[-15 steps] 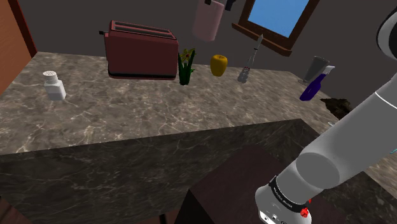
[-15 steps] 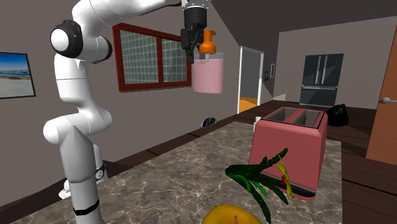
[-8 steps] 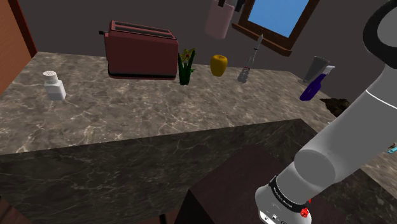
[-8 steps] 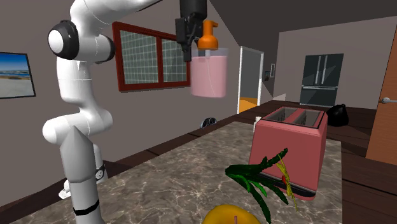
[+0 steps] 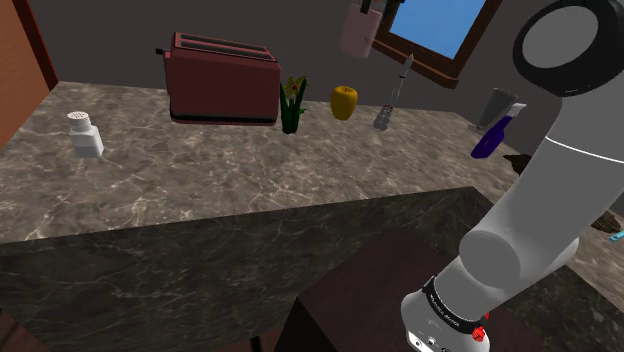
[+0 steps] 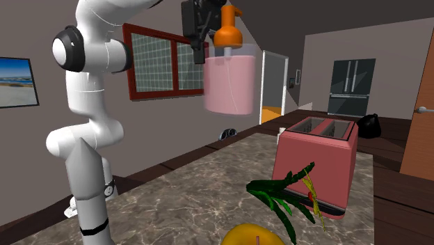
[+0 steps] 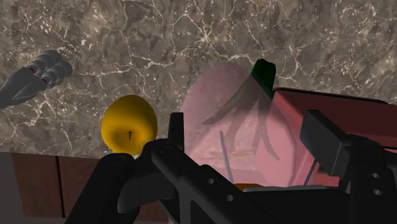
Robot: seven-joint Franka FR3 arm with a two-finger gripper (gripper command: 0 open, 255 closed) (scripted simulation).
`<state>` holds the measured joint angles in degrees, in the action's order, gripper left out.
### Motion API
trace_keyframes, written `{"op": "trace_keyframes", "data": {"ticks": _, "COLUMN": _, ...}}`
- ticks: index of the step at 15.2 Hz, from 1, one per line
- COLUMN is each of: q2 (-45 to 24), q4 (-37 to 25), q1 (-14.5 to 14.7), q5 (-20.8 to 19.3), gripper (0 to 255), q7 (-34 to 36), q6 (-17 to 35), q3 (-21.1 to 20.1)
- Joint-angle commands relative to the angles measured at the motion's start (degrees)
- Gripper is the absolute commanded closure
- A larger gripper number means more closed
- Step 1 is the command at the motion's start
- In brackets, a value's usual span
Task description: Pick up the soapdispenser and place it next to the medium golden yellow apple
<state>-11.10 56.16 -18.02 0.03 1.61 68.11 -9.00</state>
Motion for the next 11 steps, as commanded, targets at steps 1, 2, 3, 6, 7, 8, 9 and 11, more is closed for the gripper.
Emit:
{"op": "trace_keyframes", "data": {"ticks": 1, "q2": -5.1, "q4": -7.8, "q1": -1.3, "q5": -0.5, "gripper": 255, "q7": -2.6, "q6": -2.8, "q3": 0.9}}
{"op": "trace_keyframes", "data": {"ticks": 2, "q2": -3.7, "q4": -4.7, "q1": -1.5, "q5": -0.3, "gripper": 255, "q7": -2.8, "q6": -1.1, "q3": 0.9}}
{"op": "trace_keyframes", "data": {"ticks": 3, "q2": -2.5, "q4": -2.0, "q1": -1.7, "q5": -0.1, "gripper": 255, "q7": -2.9, "q6": 0.5, "q3": 1.0}}
{"op": "trace_keyframes", "data": {"ticks": 6, "q2": 0.5, "q4": 5.0, "q1": -2.1, "q5": 0.3, "gripper": 255, "q7": -3.2, "q6": 4.5, "q3": 1.1}}
{"op": "trace_keyframes", "data": {"ticks": 7, "q2": 1.3, "q4": 7.0, "q1": -2.2, "q5": 0.4, "gripper": 255, "q7": -3.2, "q6": 5.7, "q3": 1.1}}
{"op": "trace_keyframes", "data": {"ticks": 8, "q2": 2.0, "q4": 8.9, "q1": -2.3, "q5": 0.5, "gripper": 255, "q7": -3.3, "q6": 6.9, "q3": 1.2}}
{"op": "trace_keyframes", "data": {"ticks": 9, "q2": 2.7, "q4": 10.7, "q1": -2.4, "q5": 0.6, "gripper": 255, "q7": -3.4, "q6": 8.0, "q3": 1.2}}
{"op": "trace_keyframes", "data": {"ticks": 11, "q2": 3.9, "q4": 14.0, "q1": -2.5, "q5": 0.8, "gripper": 255, "q7": -3.6, "q6": 10.1, "q3": 1.2}}
